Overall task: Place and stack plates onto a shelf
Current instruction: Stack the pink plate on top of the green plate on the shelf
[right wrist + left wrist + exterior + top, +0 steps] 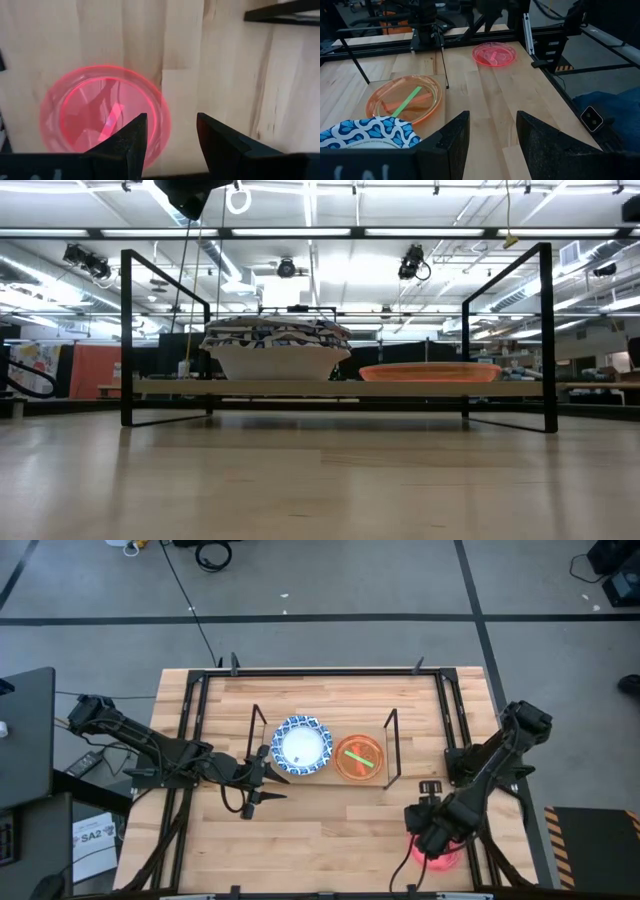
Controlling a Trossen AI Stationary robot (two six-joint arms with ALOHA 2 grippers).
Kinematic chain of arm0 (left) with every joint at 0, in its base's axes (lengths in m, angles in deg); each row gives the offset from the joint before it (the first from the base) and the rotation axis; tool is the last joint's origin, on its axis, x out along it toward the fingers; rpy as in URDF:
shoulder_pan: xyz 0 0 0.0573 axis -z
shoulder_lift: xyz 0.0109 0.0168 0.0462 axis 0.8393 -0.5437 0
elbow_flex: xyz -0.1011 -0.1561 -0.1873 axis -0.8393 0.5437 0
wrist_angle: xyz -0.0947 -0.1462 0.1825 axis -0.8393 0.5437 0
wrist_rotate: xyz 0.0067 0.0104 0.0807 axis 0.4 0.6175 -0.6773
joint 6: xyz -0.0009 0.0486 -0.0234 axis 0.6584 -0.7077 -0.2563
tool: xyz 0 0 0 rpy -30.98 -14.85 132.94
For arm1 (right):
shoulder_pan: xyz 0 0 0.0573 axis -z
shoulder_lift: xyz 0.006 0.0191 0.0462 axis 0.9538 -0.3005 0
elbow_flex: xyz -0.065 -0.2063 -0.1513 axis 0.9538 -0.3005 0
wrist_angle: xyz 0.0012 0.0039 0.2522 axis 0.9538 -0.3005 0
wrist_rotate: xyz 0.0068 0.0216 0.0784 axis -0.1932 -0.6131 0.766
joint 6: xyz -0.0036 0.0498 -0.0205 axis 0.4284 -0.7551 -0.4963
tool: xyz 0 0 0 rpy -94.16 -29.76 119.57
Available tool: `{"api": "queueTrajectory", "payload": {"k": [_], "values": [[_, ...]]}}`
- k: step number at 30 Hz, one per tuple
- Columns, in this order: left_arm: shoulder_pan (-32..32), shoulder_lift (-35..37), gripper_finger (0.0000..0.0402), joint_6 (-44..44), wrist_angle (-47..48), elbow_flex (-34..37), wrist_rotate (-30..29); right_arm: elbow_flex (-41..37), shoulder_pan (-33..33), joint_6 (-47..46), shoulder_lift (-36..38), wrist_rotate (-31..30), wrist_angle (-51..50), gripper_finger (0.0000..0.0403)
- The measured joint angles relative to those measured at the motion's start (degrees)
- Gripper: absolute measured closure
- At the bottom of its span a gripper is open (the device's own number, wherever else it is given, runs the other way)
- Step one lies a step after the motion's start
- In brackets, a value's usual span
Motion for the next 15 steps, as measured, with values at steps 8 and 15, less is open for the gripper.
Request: {"api": "queueTrajectory", "payload": {"k": [8, 15], "values": [[0.01, 0.00, 0.0233, 0.01, 0.00, 0.00, 0.00, -6.05, 3.54, 6.72, 0.38, 3.07, 6.17, 0.0226], [-0.01, 0.00, 0.0233, -0.01, 0.00, 0.00, 0.00, -15.43, 5.34, 7.30, 5.10, 7.08, 15.31, 0.0226]]}}
